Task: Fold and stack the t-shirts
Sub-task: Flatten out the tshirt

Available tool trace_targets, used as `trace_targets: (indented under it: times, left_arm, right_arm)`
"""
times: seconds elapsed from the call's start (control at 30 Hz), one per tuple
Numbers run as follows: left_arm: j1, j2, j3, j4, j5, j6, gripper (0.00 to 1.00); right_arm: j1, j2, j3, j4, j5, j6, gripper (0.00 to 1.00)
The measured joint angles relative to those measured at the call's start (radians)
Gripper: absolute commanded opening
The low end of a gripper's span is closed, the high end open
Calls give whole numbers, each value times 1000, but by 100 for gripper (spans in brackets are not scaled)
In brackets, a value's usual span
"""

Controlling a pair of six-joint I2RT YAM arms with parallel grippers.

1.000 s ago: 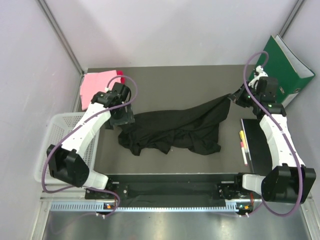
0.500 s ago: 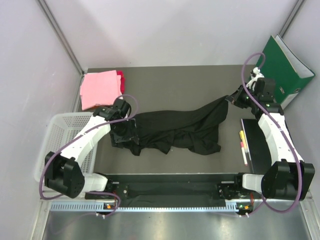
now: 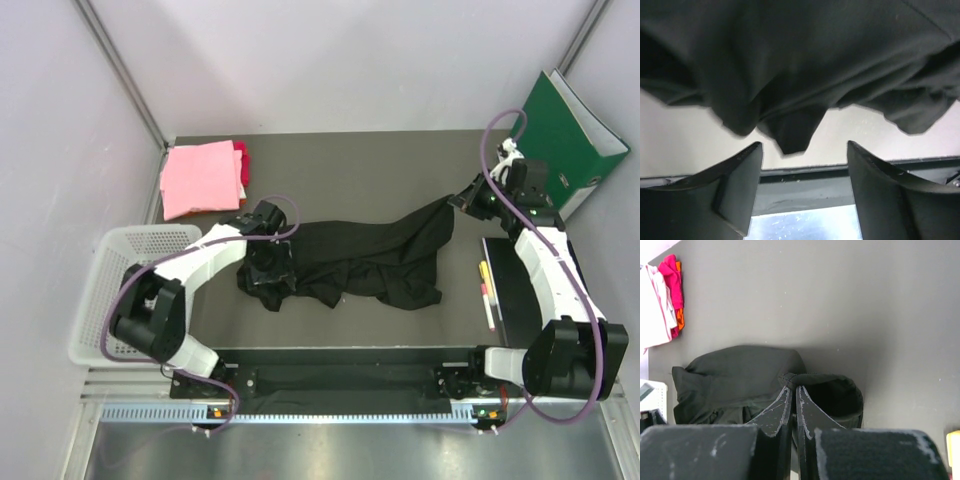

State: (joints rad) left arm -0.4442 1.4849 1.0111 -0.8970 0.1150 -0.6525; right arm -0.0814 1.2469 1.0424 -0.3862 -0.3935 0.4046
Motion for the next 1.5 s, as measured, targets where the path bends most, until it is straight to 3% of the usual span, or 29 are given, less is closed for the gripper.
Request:
trace_targets:
  times: [0.07,0.1,0.13,0.33,0.63,0.9,1.23,1.5]
  left_arm:
    - [-12,39,8,17,-4,-6,39]
    - [-18,59,14,24,-8,-8,12]
    - [-21,76,21,31,-19,-10,0]
    - [-24,96,108,3,-150,-11,0]
    - [76,8,434,-101,-354,25,0]
    - [157,-85,533,-98,-395,69,0]
    - [157,118,574,-74,-335,159,0]
    - [157,475,928,-29,-341,241,0]
  right_arm:
    - [0,0,-3,-2,-3,0,0]
    - [0,0,-4,-1,-6,0,0]
    - [0,0,-4,-2,-8,0,0]
    - [0,-1,-15,-4,-18,-2,0]
    - [0,-28,-2,-39,-10,-19,0]
    - [0,-32,60,-8,-9,3,0]
    - [0,-15,60,9,-12,15,0]
    - [0,156,60,111,-12,34,0]
